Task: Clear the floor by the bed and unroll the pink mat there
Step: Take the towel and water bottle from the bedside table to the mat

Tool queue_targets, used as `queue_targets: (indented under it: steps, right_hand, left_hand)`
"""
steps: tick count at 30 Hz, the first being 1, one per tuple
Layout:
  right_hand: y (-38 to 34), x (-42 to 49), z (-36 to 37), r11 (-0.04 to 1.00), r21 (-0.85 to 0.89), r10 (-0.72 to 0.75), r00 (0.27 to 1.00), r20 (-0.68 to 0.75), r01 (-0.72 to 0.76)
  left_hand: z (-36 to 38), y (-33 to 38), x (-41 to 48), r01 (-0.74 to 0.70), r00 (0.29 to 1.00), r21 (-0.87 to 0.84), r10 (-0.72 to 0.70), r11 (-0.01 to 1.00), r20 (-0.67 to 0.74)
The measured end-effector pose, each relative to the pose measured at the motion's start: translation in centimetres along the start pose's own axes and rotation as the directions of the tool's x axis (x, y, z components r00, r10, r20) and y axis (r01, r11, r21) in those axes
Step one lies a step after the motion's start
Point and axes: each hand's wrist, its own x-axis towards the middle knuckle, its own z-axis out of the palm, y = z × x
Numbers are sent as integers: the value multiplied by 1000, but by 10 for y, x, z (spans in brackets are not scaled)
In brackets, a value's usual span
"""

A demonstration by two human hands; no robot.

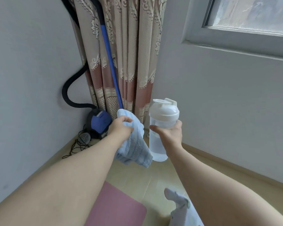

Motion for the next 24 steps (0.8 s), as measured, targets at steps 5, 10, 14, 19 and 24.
queue_targets:
  steps: [5, 10, 14, 19, 24]
  right_hand:
    - [-3, 54, 19, 1000, -22, 1, 999, 54, 0]
    - [2, 99, 46, 999, -32, -5, 992, 123, 9]
    - [9, 154, 76, 998, -62, 24, 976, 218, -11]
    - [17, 258, 129, 993, -111, 73, 924, 376, -33]
    - [7, 310, 177, 980, -197, 116, 863, 492, -20]
  left_hand:
    - [6, 10, 56, 23, 998, 4, -23, 1000, -52]
    - [14, 6, 108, 43, 994, -2, -43, 999, -98]
    - [31, -2, 163, 129, 982, -27, -131, 991, -137]
    - [53, -7, 249, 238, 935, -112, -259, 965, -243]
    - [46, -20, 297, 345, 878, -168, -381, 923, -291]
